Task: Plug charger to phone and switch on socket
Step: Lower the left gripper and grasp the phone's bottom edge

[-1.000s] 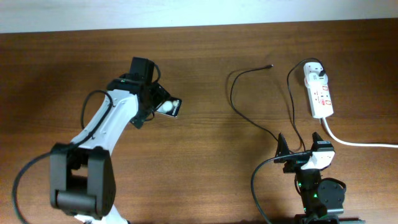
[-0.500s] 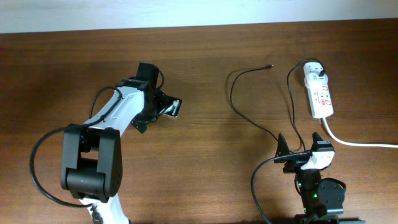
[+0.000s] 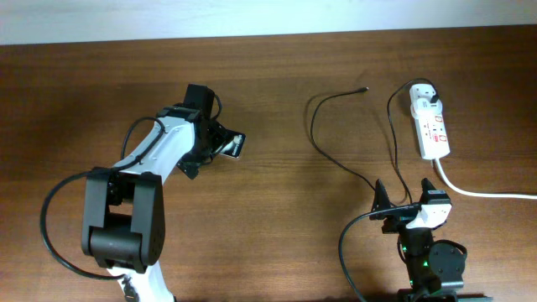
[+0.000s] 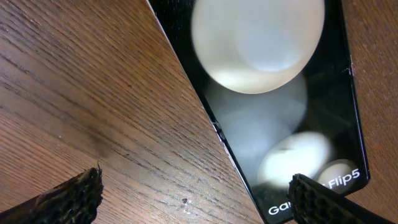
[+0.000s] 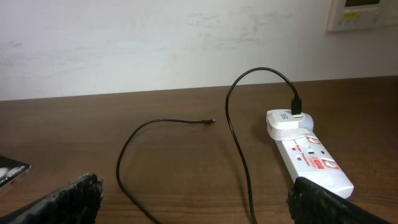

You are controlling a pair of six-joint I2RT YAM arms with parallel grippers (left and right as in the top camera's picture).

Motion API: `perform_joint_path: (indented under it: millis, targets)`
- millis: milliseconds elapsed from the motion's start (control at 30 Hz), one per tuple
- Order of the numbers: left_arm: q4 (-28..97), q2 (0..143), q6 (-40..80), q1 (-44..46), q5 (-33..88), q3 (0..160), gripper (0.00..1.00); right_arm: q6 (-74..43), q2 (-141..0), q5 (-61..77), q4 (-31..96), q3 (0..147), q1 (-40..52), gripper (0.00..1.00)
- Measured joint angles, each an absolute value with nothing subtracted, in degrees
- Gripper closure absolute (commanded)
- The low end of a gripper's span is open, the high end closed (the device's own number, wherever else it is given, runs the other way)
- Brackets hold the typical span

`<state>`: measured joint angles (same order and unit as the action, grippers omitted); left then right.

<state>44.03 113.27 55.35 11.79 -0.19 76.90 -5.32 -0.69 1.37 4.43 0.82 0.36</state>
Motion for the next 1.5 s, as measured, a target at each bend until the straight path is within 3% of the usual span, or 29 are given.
perform_joint_path:
  millis: [433, 867, 1100, 1333, 1500]
  targets:
    - [44.71, 113.27, 55.57, 11.79, 0.01, 76.90, 0.01, -5.32, -0.69, 1.37, 4.43, 0.82, 0.36, 0.01]
    - [34.87, 114.96, 67.57, 11.79, 0.80, 77.60, 0.01, -5.34, -0.67, 1.37, 4.40, 0.82, 0.36, 0.01]
    - [44.01, 125.89, 68.64, 11.86, -0.62, 93.91, 0.01, -5.34, -0.69, 1.37, 4.40, 0.82, 0.36, 0.01]
    - [50.02, 130.65, 63.88, 12.67, -1.50, 99.83, 0.00, -5.32, -0.69, 1.37, 4.40, 0.82, 0.36, 0.01]
    - [53.36, 132.62, 59.09, 13.82, -4.01, 101.51, 0.16, -5.34, -0.69, 1.37, 4.40, 0.82, 0.36, 0.01]
